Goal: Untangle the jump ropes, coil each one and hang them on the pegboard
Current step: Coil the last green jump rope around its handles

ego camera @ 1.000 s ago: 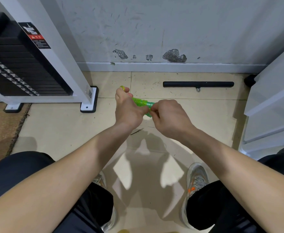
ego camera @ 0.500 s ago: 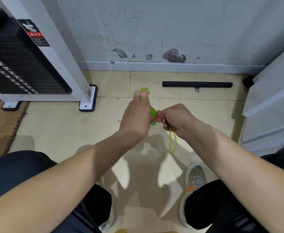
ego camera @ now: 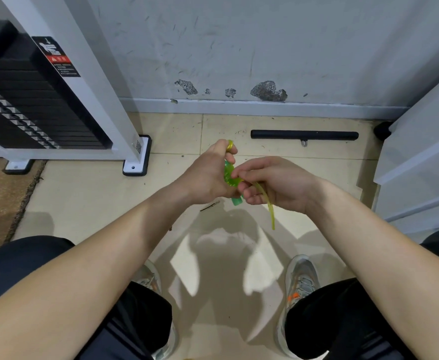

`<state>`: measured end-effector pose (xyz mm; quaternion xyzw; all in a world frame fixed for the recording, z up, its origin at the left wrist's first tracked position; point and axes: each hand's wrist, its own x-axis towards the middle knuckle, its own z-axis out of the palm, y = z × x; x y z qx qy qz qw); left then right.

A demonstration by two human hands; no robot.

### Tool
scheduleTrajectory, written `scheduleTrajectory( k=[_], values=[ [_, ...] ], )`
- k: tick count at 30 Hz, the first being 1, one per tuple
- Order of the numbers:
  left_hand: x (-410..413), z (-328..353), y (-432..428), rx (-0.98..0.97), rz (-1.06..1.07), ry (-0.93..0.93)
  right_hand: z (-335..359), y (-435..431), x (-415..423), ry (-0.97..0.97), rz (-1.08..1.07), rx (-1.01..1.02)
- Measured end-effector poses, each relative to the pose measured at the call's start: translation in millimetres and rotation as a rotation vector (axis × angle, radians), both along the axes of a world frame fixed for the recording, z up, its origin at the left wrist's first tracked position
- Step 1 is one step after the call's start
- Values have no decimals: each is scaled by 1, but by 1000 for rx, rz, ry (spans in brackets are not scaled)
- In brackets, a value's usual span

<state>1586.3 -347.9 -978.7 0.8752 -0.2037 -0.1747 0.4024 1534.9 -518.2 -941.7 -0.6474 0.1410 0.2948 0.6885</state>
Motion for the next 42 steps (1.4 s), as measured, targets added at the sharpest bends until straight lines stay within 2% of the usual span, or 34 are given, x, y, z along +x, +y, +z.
scheduleTrajectory(
  k=[5, 7, 9, 11, 17, 19, 26, 33, 37, 42],
  values=[
    [1, 14, 7, -101, -62, 98, 5, -10, 4, 151, 77, 313],
    [2, 18, 10, -133, -65, 128, 4, -13, 2, 109, 108, 419],
    [1, 20, 11, -185, -83, 187, 2, -12, 0, 17, 123, 427],
    [-2, 23, 11, -248, -75, 233, 3, -9, -1, -107, 118, 327],
    [-9, 27, 9, -275, -26, 230, 12, 10, -3, -567, -20, -274],
    [-12, 26, 6, -307, -5, 238, 6, 13, -1, -661, -67, -416],
    [-20, 29, -3, -485, 47, 336, -6, 21, -2, -618, -294, -402],
    [-17, 38, 1, -825, 94, 718, -10, 22, -2, -629, -506, -471],
    [-20, 36, -1, -985, 139, 876, -10, 24, -3, -596, -487, -494],
    [-19, 33, -1, -965, 159, 898, -8, 20, 0, -520, -365, -503]
  ],
)
